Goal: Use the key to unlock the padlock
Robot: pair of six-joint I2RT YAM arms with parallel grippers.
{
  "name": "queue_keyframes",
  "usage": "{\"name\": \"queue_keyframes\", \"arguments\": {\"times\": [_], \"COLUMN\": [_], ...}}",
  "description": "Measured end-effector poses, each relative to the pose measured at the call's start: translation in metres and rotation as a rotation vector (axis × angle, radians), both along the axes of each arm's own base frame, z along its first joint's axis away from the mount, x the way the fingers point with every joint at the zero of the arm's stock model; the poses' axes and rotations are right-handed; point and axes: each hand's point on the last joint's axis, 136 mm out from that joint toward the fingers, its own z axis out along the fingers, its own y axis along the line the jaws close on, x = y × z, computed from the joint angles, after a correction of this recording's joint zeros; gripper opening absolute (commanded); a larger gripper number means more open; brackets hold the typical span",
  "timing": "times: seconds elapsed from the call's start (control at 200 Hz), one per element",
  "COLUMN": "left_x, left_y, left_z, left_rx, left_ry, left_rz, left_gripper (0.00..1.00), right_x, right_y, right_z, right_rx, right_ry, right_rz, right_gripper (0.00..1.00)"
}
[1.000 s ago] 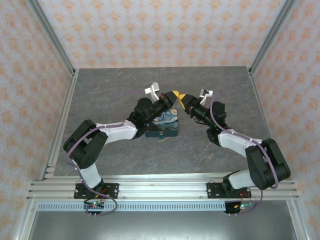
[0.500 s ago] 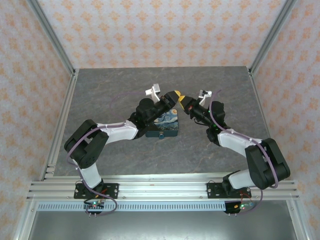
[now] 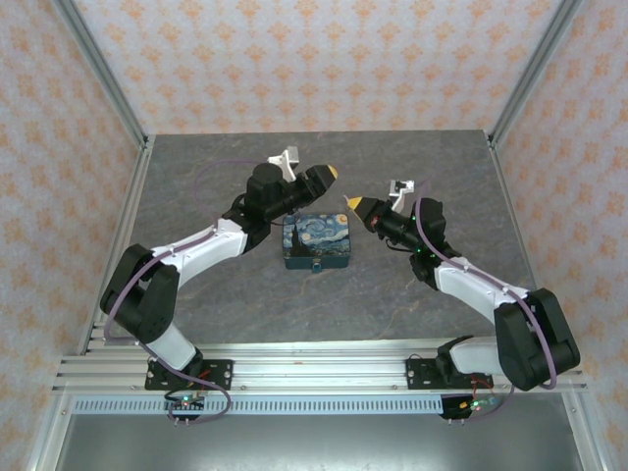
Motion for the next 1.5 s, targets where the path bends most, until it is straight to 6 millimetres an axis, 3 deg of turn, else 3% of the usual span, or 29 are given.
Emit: {"name": "queue_keyframes", "arguments": {"times": [0.18, 0.41, 0.596, 0.696, 0.861, 1.051, 1.126, 1.311, 1.501], "left_x": [-0.015, -0.016, -0.016, -0.02, -0.05, -0.112, -0.132, -0.156, -0.16], "left_y": [-0.011, -0.018, -0.019, -0.013, 0.008, 0.013, 0.015, 0.046, 0.049], "left_z": [-0.006, -0.013, -0.014, -0.026, -0.055, -0.064, -0.078, -0.152, -0.177], "left_rx": [0.009, -0.016, -0.023, -0.009, 0.057, 0.223, 0.277, 0.454, 0.528], "left_ry": [0.017, 0.036, 0.029, 0.047, 0.103, 0.055, 0.046, 0.133, 0.138], "left_rz": [-0.109, -0.143, -0.148, -0.129, -0.093, -0.153, -0.179, -0.156, -0.169], "left_gripper": [0.45, 0.42, 0.43, 0.46, 0.57, 0.69, 0.7, 0.71, 0.7], "right_x": [-0.002, 0.0, 0.0, 0.002, 0.002, 0.002, 0.008, 0.013, 0.01], "right_y": [0.003, 0.005, 0.006, 0.003, -0.006, -0.008, -0.005, 0.0, 0.008], "right_z": [0.0, -0.007, -0.005, -0.01, -0.027, -0.06, -0.07, -0.098, -0.102], "right_rx": [0.011, 0.023, 0.032, 0.02, -0.041, -0.124, -0.134, -0.132, -0.123], "right_ry": [0.007, 0.04, 0.041, 0.058, 0.117, 0.222, 0.251, 0.343, 0.36], "right_rz": [0.022, 0.024, 0.023, -0.005, -0.054, -0.064, -0.057, -0.054, -0.037], "right_gripper": [0.0, 0.0, 0.0, 0.0, 0.0, 0.0, 0.0, 0.0, 0.0]}}
